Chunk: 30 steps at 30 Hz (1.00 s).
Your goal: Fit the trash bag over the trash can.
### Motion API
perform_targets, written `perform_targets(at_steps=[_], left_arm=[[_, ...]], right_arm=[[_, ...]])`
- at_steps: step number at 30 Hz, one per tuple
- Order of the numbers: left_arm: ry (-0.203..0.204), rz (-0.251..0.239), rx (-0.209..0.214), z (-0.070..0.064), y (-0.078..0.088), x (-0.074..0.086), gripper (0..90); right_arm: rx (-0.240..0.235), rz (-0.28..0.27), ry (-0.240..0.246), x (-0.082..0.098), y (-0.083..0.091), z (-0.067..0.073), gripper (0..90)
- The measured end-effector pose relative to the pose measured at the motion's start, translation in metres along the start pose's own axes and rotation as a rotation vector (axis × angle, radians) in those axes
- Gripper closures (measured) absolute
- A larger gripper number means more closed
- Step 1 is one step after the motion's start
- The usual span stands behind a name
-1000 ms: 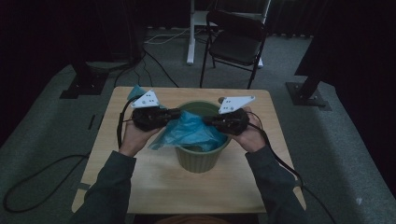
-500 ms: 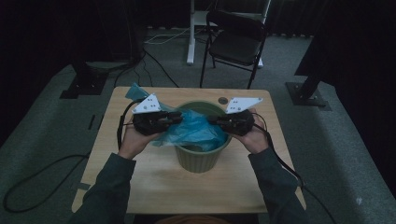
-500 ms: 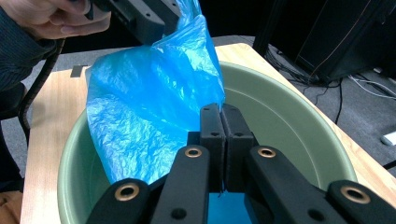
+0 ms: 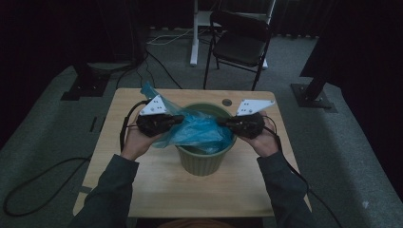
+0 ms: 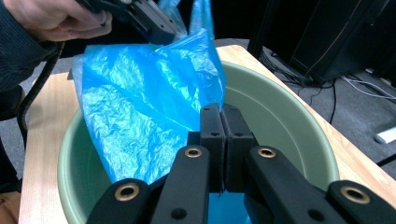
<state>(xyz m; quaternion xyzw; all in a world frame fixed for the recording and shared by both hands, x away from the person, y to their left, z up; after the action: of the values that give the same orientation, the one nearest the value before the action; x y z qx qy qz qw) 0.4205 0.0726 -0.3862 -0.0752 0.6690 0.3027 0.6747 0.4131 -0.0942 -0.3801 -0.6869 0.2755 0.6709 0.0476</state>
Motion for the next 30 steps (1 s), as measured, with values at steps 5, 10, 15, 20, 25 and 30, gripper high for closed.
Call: perform_targets(at_steps=[5, 10, 15, 20, 25, 30], left_arm=[[0.014, 0.002, -0.025, 0.008, 0.007, 0.006, 89.9], [0.025, 0.002, -0.050, 0.015, 0.012, 0.010, 89.9], [0.041, 0.006, -0.070, 0.022, 0.018, 0.016, 89.9], [0.054, 0.000, -0.090, 0.030, 0.023, 0.018, 89.9], [0.075, -0.004, -0.106, 0.037, 0.026, 0.019, 89.9], [0.093, -0.009, -0.128, 0.045, 0.029, 0.022, 89.9]], right_arm=[[0.008, -0.001, -0.009, 0.004, 0.006, -0.003, 89.2], [0.015, 0.000, -0.011, 0.007, 0.010, -0.005, 89.2], [0.026, 0.006, -0.024, 0.013, 0.015, -0.010, 89.2], [0.040, 0.007, -0.032, 0.018, 0.021, -0.014, 89.2], [0.058, 0.010, -0.040, 0.022, 0.027, -0.019, 89.2], [0.077, 0.009, -0.050, 0.027, 0.033, -0.024, 89.2]])
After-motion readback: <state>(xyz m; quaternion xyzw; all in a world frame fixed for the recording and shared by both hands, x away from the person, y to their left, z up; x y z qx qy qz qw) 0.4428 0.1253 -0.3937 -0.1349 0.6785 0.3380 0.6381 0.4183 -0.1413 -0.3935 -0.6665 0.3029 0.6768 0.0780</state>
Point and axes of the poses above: each handheld gripper's, and its own axes: y roughly backward along the jaws, x roughly out of its underside, z roughly to its left, the point moved 10 cm from there along -y, roughly forward along the jaws, and after that the axes turned 10 degrees about -z, right-handed, at the moved point
